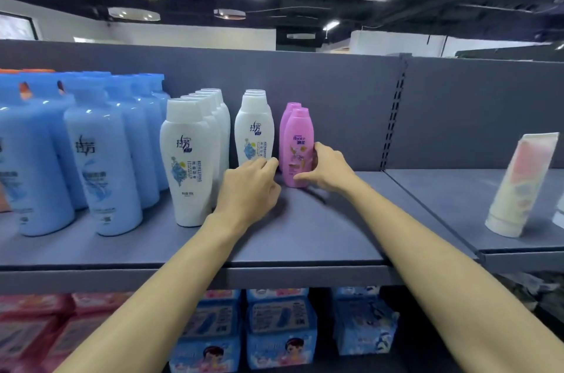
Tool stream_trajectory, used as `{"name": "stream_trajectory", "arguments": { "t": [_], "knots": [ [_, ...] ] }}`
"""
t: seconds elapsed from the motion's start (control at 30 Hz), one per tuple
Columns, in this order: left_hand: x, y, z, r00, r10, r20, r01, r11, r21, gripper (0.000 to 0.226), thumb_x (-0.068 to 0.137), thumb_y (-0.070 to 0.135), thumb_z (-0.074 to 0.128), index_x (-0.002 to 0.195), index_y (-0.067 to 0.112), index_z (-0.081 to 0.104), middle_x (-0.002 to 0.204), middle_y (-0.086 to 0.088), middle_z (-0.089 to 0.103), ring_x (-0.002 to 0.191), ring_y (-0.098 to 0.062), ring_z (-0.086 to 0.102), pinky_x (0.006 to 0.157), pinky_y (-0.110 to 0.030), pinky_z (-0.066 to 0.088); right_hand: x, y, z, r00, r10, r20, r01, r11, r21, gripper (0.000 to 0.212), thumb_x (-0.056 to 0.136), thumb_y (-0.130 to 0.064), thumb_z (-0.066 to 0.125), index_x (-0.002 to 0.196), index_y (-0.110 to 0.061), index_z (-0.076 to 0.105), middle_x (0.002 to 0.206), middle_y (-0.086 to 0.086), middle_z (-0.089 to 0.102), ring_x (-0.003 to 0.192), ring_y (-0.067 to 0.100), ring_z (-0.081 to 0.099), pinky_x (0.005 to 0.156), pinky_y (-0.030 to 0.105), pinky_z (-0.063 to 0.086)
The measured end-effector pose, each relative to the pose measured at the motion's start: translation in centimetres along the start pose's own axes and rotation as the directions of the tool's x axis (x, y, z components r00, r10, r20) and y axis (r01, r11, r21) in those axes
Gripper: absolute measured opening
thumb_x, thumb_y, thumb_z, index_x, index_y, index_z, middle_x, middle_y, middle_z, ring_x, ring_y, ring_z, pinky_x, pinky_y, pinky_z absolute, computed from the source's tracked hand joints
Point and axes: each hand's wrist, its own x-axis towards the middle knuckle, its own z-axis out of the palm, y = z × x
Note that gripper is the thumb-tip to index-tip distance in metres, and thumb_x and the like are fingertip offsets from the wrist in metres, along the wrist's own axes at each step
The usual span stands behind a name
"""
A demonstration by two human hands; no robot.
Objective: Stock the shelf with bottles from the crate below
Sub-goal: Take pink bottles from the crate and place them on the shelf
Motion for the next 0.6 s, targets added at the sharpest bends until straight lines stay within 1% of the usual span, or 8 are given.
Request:
{"name": "stream_trajectory", "arguments": {
  "t": [0.1, 0.27, 0.37, 0.47, 0.53, 0.6],
  "knots": [
    [-0.1, 0.2, 0.4, 1.0, 0.014, 0.009, -0.014, 1.0, 0.024, 0.014, 0.068, 0.019, 0.063, 0.076, 0.016, 0.051, 0.069, 0.0, 0.057, 0.062, -0.026, 0.057, 0.043, -0.023, 0.023, 1.1, 0.2, 0.4, 1.0, 0.013, -0.01, -0.013, 1.0, 0.008, 0.053, 0.069, -0.026, 0.086, 0.11, -0.015, 0.055, 0.1, -0.003, 0.065, 0.087, 0.016, 0.061, 0.069, 0.025, 0.046],
    [-0.2, 0.0, 0.7, 1.0, 0.008, -0.003, -0.008, 1.0, 0.006, 0.013, 0.069, 0.018, 0.059, 0.076, 0.016, 0.049, 0.069, 0.002, 0.057, 0.062, -0.024, 0.056, 0.042, -0.023, 0.023, 2.3, 0.8, 1.0, 0.999, 0.036, -0.013, -0.036, 0.999, 0.038, 0.048, 0.068, -0.026, 0.084, 0.108, -0.015, 0.06, 0.096, -0.002, 0.069, 0.09, 0.018, 0.065, 0.077, 0.031, 0.054],
    [-0.2, -0.1, 0.8, 1.0, -0.017, -0.009, 0.017, 1.0, -0.013, 0.015, 0.069, 0.017, 0.06, 0.075, 0.017, 0.047, 0.067, 0.003, 0.055, 0.061, -0.024, 0.054, 0.043, -0.023, 0.023, 2.7, 1.3, 1.5, 0.998, 0.059, -0.018, -0.057, 0.996, 0.061, 0.042, 0.069, -0.025, 0.084, 0.104, -0.015, 0.064, 0.092, -0.004, 0.071, 0.089, 0.016, 0.067, 0.072, 0.026, 0.053],
    [-0.2, 0.2, 0.8, 1.0, -0.021, -0.005, 0.021, 1.0, -0.005, 0.014, 0.069, 0.017, 0.059, 0.076, 0.017, 0.046, 0.067, 0.003, 0.054, 0.061, -0.023, 0.053, 0.044, -0.023, 0.021, 2.5, 1.7, 1.9, 0.997, 0.065, -0.029, -0.063, 0.996, 0.067, 0.043, 0.068, -0.027, 0.087, 0.104, -0.015, 0.064, 0.092, -0.003, 0.07, 0.088, 0.015, 0.064, 0.066, 0.021, 0.047],
    [-0.2, 0.1, 0.8, 1.0, -0.019, -0.003, 0.019, 1.0, -0.001, 0.014, 0.07, 0.017, 0.059, 0.076, 0.017, 0.046, 0.068, 0.003, 0.054, 0.062, -0.022, 0.053, 0.044, -0.023, 0.019, 2.5, 1.8, 2.2, 0.996, 0.079, -0.052, -0.075, 0.994, 0.081, 0.049, 0.067, -0.027, 0.088, 0.107, -0.015, 0.062, 0.096, -0.002, 0.07, 0.091, 0.016, 0.064, 0.071, 0.024, 0.049],
    [-0.2, 0.1, 0.9, 1.0, -0.021, -0.007, 0.021, 1.0, -0.004, 0.015, 0.07, 0.017, 0.06, 0.076, 0.017, 0.046, 0.068, 0.003, 0.054, 0.062, -0.022, 0.053, 0.045, -0.022, 0.017, 2.5, 1.8, 2.5, 0.993, 0.09, -0.078, -0.083, 0.993, 0.088, 0.054, 0.064, -0.028, 0.089, 0.108, -0.016, 0.06, 0.098, -0.001, 0.07, 0.093, 0.018, 0.066, 0.078, 0.03, 0.053]
  ]
}}
